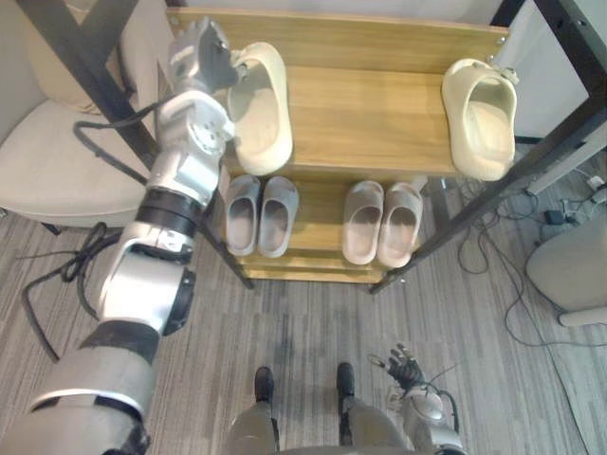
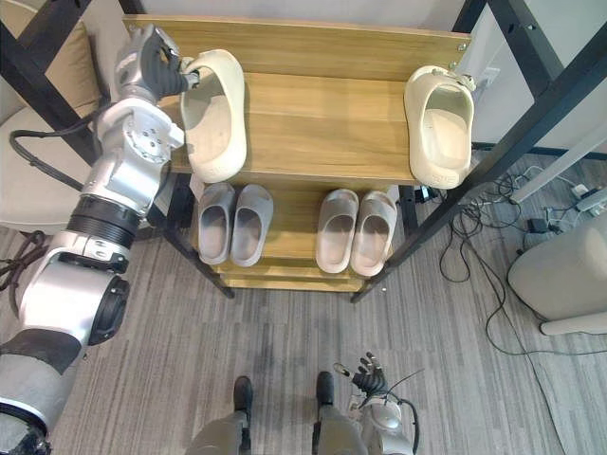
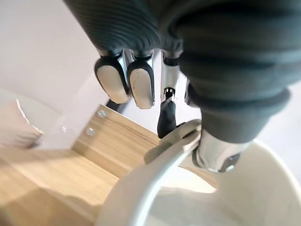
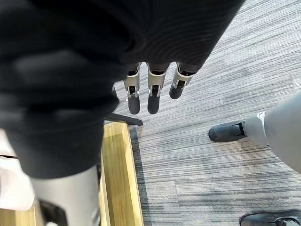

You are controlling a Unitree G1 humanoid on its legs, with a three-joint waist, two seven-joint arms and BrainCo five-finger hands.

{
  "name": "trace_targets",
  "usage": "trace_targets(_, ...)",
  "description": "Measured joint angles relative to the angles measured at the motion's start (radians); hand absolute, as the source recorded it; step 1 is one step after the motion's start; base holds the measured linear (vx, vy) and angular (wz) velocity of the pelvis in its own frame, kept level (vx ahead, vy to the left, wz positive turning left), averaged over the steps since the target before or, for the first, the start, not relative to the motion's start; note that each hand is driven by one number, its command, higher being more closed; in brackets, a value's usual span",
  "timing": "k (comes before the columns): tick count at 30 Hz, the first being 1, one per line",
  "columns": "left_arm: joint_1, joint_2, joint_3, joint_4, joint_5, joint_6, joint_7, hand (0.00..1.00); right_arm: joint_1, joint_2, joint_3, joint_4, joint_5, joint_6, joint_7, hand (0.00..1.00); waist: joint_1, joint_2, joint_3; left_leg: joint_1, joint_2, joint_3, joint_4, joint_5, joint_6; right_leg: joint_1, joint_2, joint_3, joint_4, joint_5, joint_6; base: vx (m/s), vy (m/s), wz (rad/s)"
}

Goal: Organize the slippers on the shoe rack

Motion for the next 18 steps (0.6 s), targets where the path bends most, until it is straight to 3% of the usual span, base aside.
trace_targets(12, 0.004, -0.110, -0.060, 0.017, -0.055, -0.003, 0.000, 1.00, -0.001, 0.026, -0.003, 0.008, 0.001, 0.008, 0.000, 0.00, -0.026, 0.006, -0.003, 0.034, -0.011, 0.009, -0.028, 0.015, 0.006, 0.023, -0.010, 0.012, -0.017, 0.009, 0.012, 0.00, 0.035, -0.02)
trace_targets(18, 0.005, -0.140, -0.058, 0.016, -0.076, -0.006, 0.009, 1.00, -0.001, 0.031, -0.041, 0.008, 0.000, 0.008, -0.005, 0.00, -0.033, 0.026, -0.016, 0.033, -0.010, 0.042, -0.035, 0.015, 0.006, -0.002, -0.007, 0.037, -0.013, 0.014, 0.013, 0.01, 0.028, -0.15)
